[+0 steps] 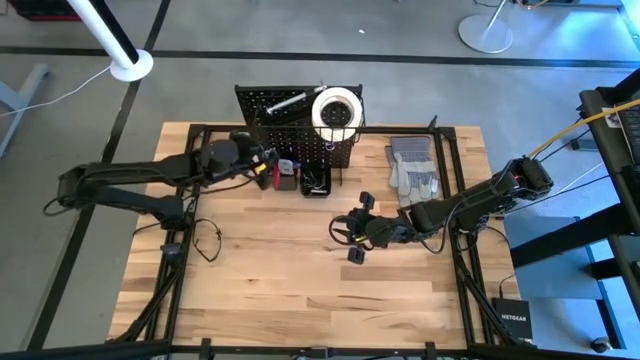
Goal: Hang tools onto peg board
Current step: Put the safety glasses into the wire basket on the pegboard
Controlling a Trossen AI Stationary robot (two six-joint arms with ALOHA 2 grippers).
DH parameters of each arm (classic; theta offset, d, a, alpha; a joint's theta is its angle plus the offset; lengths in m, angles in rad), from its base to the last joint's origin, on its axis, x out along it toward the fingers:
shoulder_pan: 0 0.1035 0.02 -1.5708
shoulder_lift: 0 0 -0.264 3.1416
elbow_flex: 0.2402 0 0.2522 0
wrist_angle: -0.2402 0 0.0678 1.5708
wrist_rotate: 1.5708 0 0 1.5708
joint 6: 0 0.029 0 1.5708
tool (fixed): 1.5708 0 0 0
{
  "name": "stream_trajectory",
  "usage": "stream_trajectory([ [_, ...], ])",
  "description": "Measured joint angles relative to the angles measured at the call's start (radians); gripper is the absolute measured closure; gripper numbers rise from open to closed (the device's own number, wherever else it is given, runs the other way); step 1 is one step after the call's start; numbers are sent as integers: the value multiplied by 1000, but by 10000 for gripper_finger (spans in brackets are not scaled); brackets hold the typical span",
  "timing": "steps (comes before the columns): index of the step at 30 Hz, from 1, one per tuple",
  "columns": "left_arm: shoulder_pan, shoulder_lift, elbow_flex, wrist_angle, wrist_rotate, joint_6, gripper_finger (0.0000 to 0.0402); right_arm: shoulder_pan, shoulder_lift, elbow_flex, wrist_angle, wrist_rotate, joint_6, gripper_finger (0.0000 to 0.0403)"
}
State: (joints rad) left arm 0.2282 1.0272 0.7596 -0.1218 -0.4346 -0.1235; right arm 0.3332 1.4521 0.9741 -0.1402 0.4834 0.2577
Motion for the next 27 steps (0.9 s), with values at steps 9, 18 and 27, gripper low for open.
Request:
stream_trajectory([
  [9,-83,-112,99,-386,4,-66,249,0,0,0,-35,-6,0,288],
  [18,-308,-118,125,-816,109,-492,264,0,0,-1,-105,-67,31,288],
  [27,-651,-17,70,-999,399,-1141,278,0,1,-67,-119,-128,138,288],
])
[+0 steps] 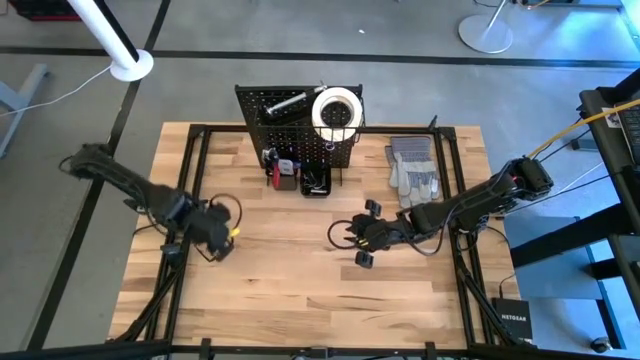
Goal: Hang tools onto peg board
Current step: Put the safety glasses into the wire basket on the pegboard
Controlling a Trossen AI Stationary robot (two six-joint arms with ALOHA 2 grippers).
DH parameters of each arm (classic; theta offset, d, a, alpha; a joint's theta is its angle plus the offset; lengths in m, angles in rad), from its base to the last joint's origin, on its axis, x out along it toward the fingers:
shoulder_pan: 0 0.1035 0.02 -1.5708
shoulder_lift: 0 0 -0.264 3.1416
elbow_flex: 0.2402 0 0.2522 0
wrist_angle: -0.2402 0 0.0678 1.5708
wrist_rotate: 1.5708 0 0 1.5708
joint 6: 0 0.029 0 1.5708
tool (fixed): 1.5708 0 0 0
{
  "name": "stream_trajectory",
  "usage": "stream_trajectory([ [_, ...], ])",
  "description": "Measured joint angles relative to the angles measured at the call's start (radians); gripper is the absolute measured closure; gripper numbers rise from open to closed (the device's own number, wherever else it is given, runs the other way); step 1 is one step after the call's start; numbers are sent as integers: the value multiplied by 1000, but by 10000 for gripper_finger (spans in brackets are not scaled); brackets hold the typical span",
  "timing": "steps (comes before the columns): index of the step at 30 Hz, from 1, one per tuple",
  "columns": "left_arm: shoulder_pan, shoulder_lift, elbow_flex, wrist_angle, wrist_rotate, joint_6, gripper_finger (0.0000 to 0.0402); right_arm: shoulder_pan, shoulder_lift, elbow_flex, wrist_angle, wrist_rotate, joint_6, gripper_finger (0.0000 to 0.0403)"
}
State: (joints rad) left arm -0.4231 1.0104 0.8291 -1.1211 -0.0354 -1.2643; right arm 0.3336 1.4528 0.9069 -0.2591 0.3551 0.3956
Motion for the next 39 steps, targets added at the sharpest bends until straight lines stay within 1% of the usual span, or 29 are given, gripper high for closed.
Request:
stream_trajectory([
  [3,-94,39,-38,20,22,-168,281,1,0,-34,25,-9,43,288],
  [6,-143,78,-79,54,21,-287,281,1,0,-69,76,-9,62,288],
  [10,-166,121,-132,127,20,-344,281,1,0,-79,88,-10,72,288],
  [15,-166,175,-181,144,-3,-378,281,1,0,-79,96,-48,80,288],
  [21,-166,213,-218,214,-37,-354,281,1,0,-79,96,-61,80,288],
  [26,-171,242,-281,338,-38,-292,286,1,0,-79,95,-59,80,288],
  [28,-173,261,-288,363,-38,-271,304,1,0,-79,93,-58,81,288],
  [30,-173,271,-287,374,-38,-242,336,1,0,-79,90,-61,88,288],
  [32,-173,275,-286,399,-39,-207,377,1,0,-79,82,-61,91,288],
  [33,-175,273,-286,410,-43,-183,388,7,0,-79,79,-61,91,288],
  [35,-183,272,-263,426,-70,-145,389,20,0,-79,75,-61,87,288],
  [37,-193,270,-209,444,-93,-89,387,44,-1,-79,75,-66,74,288],
  [39,-207,266,-155,440,-117,-9,393,72,-5,-79,78,-61,72,288],
])
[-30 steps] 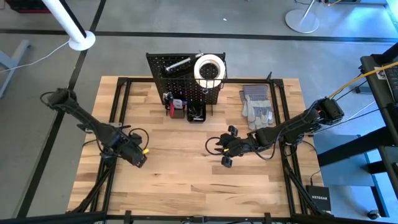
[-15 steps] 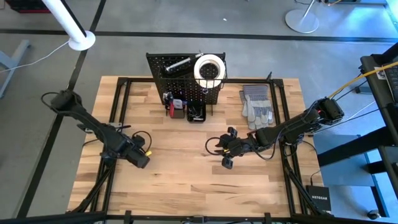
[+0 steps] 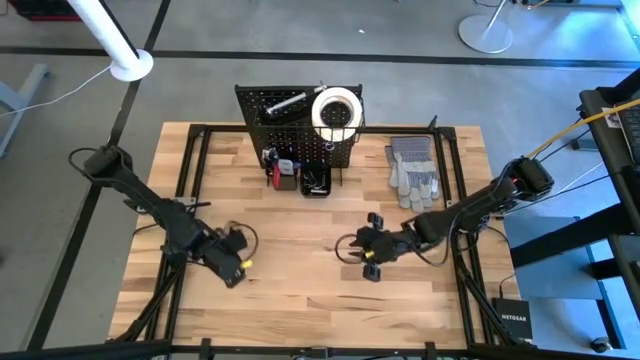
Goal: Hang tools onto peg board
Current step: Put the safety glasses into the wire basket on the pegboard
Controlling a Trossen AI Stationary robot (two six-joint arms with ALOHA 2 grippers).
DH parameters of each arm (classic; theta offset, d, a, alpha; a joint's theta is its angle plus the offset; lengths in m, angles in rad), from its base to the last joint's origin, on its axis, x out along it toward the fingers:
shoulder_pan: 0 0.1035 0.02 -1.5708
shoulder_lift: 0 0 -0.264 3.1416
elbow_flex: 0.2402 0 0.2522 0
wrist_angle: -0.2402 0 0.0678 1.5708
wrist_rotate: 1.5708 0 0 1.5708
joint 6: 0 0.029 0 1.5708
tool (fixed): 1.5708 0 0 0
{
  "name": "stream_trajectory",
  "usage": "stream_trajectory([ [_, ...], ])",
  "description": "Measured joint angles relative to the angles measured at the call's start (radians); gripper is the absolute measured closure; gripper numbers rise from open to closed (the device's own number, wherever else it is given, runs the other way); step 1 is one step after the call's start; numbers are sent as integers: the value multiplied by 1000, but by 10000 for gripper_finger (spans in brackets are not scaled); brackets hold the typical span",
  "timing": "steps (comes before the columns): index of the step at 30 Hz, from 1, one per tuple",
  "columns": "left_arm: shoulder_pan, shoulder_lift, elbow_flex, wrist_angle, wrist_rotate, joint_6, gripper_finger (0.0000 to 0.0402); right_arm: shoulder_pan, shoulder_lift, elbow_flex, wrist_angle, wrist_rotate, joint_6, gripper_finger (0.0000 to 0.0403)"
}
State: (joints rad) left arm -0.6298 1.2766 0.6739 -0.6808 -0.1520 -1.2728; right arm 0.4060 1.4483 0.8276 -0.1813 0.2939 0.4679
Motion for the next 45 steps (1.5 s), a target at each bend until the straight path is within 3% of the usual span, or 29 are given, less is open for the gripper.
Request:
stream_trajectory([
  [4,-37,-1,126,85,-124,222,393,59,0,0,4,52,-1,288],
  [8,-54,-1,180,262,-282,478,395,100,23,0,76,189,-1,288],
  [11,-48,1,183,411,-312,652,397,98,49,0,139,316,49,287],
  [15,-29,10,183,521,-330,816,396,81,81,-2,190,393,56,266],
  [19,4,10,183,589,-334,943,397,56,89,-2,326,287,19,215],
  [22,27,10,183,643,-334,1030,397,36,89,-2,515,123,-74,180],
  [26,56,30,183,724,-334,1149,398,12,106,-1,791,26,-181,157],
  [31,92,66,182,848,-331,1316,397,-45,167,9,975,-32,-180,155],
  [38,147,75,182,891,-330,1394,395,-69,229,91,986,-124,-200,158],
  [45,169,75,182,891,-305,1409,398,-75,253,155,962,-130,-266,223],
])
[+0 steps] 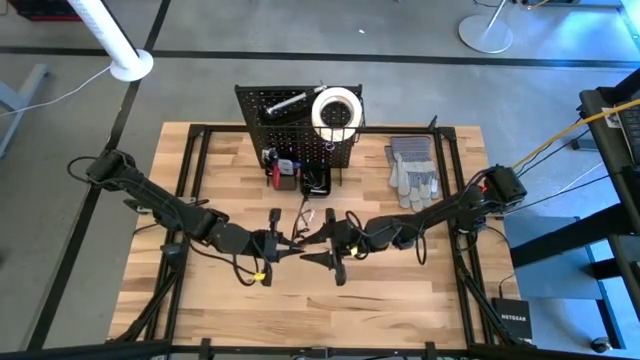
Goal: Hang tools onto peg board
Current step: Put the safety glasses into the wire basket on the pegboard
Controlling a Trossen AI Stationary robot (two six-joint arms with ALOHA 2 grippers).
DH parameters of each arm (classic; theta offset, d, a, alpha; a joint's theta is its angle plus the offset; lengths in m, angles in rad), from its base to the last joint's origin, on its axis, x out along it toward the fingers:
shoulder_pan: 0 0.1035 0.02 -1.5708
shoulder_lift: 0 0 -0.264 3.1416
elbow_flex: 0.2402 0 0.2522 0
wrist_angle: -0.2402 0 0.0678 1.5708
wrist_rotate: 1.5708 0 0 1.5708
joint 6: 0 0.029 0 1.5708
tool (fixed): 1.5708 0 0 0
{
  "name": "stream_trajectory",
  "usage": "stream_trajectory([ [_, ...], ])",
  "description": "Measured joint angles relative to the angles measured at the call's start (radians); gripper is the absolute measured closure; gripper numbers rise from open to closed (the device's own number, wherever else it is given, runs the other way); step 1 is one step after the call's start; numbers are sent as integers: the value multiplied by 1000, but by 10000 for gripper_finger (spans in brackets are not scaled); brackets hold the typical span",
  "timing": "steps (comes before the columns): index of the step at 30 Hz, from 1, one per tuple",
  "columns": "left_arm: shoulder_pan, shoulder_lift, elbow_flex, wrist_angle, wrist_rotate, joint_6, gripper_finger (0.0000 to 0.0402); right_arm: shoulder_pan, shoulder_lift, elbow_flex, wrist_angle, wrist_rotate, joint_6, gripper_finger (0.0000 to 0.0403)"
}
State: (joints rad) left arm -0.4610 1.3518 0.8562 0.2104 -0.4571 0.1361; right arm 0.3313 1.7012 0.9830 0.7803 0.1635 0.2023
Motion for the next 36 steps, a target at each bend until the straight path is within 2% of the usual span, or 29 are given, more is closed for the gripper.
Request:
stream_trajectory([
  [9,4,0,-1,-1,6,27,378,-21,0,25,-58,-4,-56,386],
  [15,6,-4,-2,-41,2,32,353,-24,0,45,-115,3,-89,389],
  [21,0,-56,0,-175,-66,-34,290,-25,-2,102,-221,19,-138,391],
  [27,-32,-214,0,-444,-71,-254,243,-25,-3,197,-353,46,-224,395],
  [31,-60,-339,0,-644,-71,-447,237,-25,-4,271,-454,57,-285,397],
  [36,-75,-414,0,-824,-87,-620,236,-41,-4,381,-505,60,-382,397],
])
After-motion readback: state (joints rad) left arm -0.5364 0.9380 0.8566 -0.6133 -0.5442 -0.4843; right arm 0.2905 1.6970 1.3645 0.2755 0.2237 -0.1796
